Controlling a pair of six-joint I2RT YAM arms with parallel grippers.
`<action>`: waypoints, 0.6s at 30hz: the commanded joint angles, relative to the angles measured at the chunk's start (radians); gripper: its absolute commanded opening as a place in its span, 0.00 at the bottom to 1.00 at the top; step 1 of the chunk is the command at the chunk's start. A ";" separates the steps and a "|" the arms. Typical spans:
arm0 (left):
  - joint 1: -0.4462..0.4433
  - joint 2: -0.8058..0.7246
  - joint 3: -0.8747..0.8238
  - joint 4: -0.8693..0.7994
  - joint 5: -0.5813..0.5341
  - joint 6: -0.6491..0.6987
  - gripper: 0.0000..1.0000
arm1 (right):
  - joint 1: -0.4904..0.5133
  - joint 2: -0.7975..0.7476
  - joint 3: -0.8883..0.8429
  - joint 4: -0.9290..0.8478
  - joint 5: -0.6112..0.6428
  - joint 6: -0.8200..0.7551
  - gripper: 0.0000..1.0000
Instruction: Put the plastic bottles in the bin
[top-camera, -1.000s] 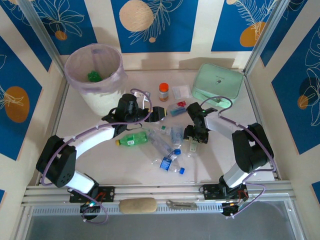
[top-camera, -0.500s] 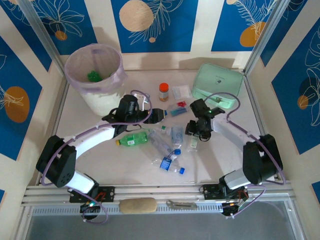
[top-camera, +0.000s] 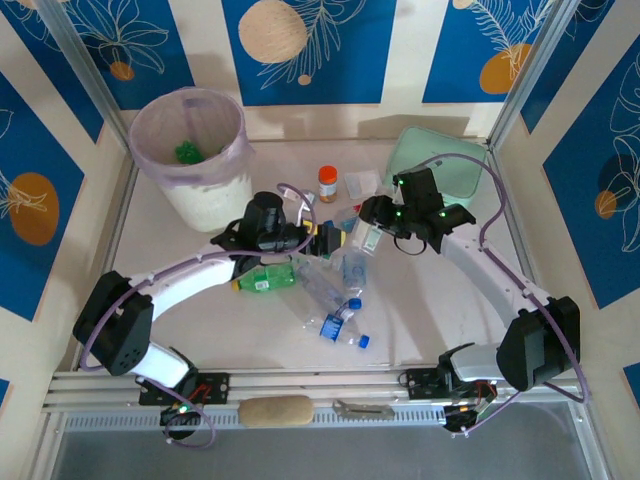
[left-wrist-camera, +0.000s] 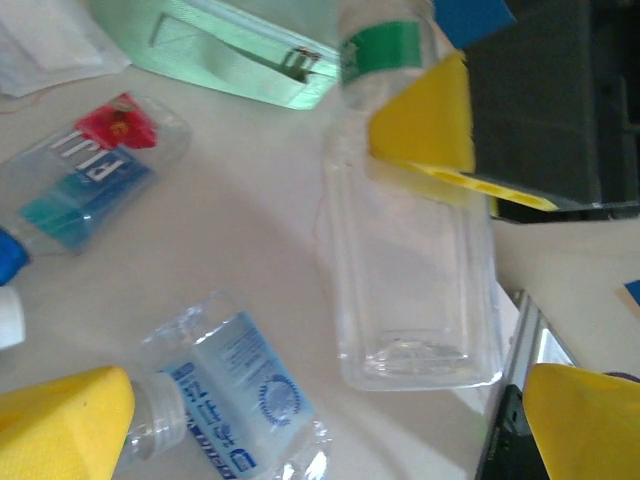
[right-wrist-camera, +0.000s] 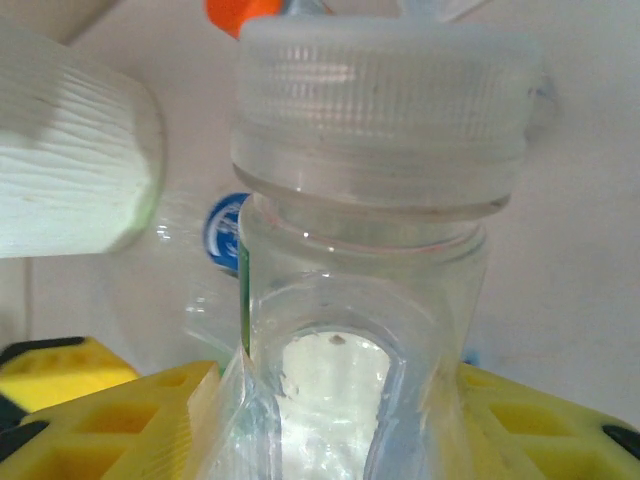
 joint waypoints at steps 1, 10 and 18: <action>-0.033 0.015 0.030 0.038 0.057 0.028 1.00 | 0.004 0.003 0.023 0.084 -0.098 0.057 0.51; -0.062 0.070 0.040 0.059 0.051 0.015 1.00 | 0.043 0.011 -0.018 0.157 -0.168 0.115 0.51; -0.063 0.094 0.064 0.060 0.010 0.019 0.96 | 0.070 0.030 -0.019 0.182 -0.195 0.127 0.50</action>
